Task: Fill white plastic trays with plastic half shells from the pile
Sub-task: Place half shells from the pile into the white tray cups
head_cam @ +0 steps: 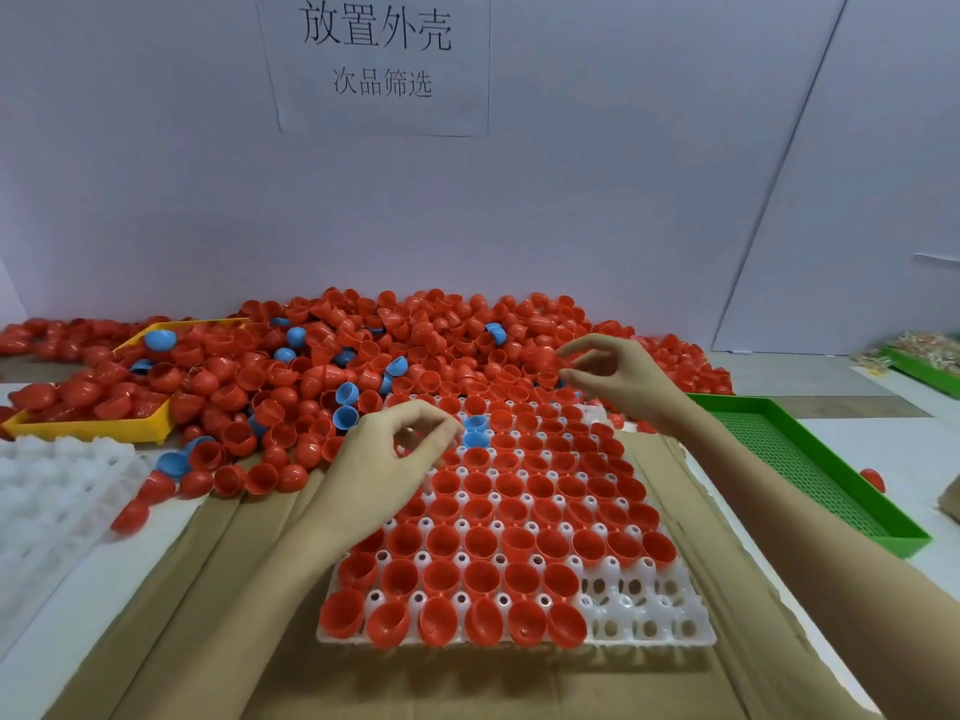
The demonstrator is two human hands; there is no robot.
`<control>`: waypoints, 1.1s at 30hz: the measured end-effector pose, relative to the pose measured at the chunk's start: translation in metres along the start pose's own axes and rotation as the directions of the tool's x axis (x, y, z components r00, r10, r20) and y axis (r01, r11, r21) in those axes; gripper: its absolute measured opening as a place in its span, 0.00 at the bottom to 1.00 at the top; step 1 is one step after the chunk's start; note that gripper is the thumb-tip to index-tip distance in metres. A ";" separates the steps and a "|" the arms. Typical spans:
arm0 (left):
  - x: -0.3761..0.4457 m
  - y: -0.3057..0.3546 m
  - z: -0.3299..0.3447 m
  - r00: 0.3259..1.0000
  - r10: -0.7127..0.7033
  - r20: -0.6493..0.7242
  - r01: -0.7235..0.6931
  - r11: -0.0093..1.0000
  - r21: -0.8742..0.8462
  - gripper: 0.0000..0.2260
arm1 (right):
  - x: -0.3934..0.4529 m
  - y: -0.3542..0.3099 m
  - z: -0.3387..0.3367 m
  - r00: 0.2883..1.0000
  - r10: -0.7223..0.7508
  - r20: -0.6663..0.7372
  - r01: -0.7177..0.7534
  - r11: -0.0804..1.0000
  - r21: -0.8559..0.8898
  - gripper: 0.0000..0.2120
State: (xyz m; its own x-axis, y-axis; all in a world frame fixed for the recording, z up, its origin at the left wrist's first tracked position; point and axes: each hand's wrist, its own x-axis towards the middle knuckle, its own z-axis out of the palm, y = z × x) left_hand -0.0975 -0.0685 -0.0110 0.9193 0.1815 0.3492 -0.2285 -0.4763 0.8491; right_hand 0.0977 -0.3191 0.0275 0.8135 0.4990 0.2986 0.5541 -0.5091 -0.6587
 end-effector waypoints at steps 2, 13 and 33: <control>-0.002 0.004 0.004 0.998 -0.049 0.034 0.054 0.988 -0.144 0.05 | -0.026 -0.020 0.008 0.994 -0.063 0.087 0.050 0.989 0.137 0.13; -0.009 0.012 0.013 0.997 -0.068 0.030 0.074 0.953 -0.293 0.12 | -0.093 -0.072 0.043 0.973 -0.220 0.073 0.213 0.972 0.095 0.15; -0.010 0.019 0.007 0.991 -0.109 0.075 0.128 0.933 -0.337 0.08 | -0.150 -0.062 -0.017 0.934 -0.079 0.348 0.150 0.972 -0.183 0.02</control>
State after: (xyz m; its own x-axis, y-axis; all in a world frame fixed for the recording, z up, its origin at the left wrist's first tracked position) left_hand -0.1083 -0.0855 -0.0012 0.9601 0.1672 0.2241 -0.2037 -0.1308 0.9703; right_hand -0.0556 -0.3747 0.0350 0.6549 0.7503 0.0903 0.6926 -0.5481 -0.4689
